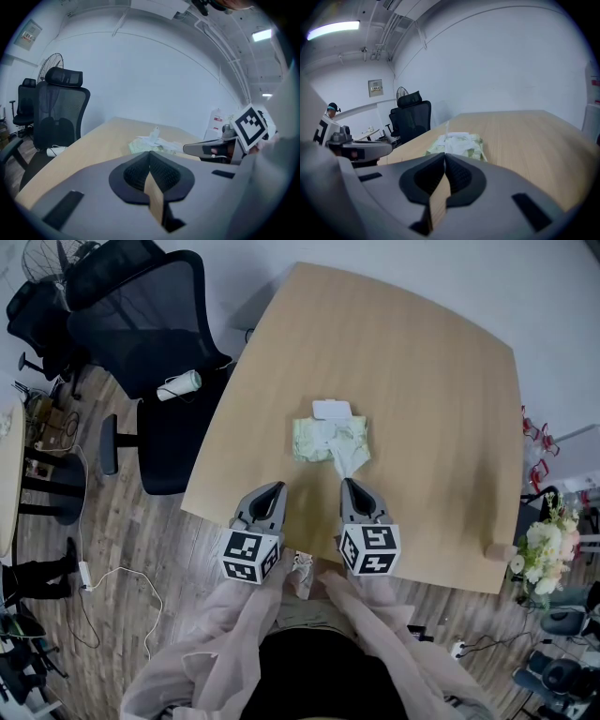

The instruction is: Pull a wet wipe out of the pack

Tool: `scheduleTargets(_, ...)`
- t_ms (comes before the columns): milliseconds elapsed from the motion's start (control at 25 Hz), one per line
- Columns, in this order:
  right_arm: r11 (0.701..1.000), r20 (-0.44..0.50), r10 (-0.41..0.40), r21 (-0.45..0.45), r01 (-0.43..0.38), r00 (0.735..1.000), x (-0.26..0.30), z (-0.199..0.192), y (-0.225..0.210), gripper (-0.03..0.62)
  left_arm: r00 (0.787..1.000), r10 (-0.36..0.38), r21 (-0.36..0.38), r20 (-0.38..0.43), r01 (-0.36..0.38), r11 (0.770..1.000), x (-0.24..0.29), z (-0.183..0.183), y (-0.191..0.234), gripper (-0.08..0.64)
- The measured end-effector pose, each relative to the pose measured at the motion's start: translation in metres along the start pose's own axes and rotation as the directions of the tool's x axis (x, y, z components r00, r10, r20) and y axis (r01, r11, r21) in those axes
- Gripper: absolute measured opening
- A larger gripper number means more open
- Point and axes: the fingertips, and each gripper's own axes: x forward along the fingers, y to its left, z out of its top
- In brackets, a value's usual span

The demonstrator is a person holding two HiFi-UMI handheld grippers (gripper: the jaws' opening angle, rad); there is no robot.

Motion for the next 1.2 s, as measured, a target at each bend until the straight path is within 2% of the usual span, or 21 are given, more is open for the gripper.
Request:
scheduleTargets(680,1.0,0.026,-0.003,-0.003,0.003,1.0,-0.015,0.006,0.006,0.011,1.0,-0.021,0.013,0.009,0.021,1.0,-0.007,0.001,-0.009,0.011)
scheduleTargets(1200,1.0,0.021,0.007,-0.015,-0.007,1.0,-0.026,0.0,0.01,0.011,1.0,-0.003,0.002,0.021,0.003,1.0,-0.016,0.0,-0.016,0.011)
